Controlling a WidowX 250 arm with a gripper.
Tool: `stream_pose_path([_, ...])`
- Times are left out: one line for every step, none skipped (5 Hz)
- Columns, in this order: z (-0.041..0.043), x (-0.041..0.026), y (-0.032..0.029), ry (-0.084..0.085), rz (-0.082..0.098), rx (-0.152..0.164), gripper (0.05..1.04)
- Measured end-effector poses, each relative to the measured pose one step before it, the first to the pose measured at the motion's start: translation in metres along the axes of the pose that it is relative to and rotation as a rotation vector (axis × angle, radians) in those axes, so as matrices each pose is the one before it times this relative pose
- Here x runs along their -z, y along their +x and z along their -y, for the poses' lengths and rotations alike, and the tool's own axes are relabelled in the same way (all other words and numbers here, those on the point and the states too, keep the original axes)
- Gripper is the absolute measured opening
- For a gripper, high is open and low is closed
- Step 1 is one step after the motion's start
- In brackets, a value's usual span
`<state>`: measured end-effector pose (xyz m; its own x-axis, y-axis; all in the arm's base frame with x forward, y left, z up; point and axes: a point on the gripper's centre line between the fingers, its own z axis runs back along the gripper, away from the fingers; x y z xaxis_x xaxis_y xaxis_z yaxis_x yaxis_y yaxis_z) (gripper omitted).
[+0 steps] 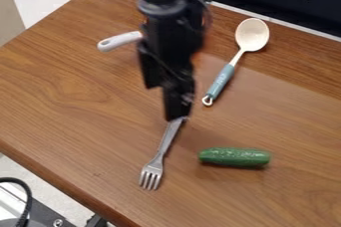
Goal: Tomar el pepinillo y poner dentro de la olla naranja
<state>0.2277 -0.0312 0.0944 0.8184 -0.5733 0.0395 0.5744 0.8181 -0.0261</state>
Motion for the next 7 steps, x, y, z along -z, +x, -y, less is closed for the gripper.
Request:
stream_pose_path([0.01695, 0.00752, 0.01642, 0.0003, 0.0261, -0.0145, 0.999])
stream_pose_path([0.0124, 0.01833, 0.00911, -0.0125, 0.0189, 0.0162, 0.999])
stream_pose_path([0.00611, 0.01836, 0.00446, -0.0324, 0.0201, 0.0518, 0.999])
stream_pose_path([0.00243, 0.00093, 0.00308, -0.0175, 0.021, 0.048, 0.999])
stream_pose_path([0.00021, -0.00052, -0.00314, -0.0206, -0.0175, 0.0254, 0.999])
stream_pose_path([-0.00362, 0.00695, 0.00023, 0.0354, -0.0015, 0.0224, 0.999])
stream_pose_path([-0.0024, 0.00048, 0.00119, 0.0226, 0.0025, 0.0169, 0.999])
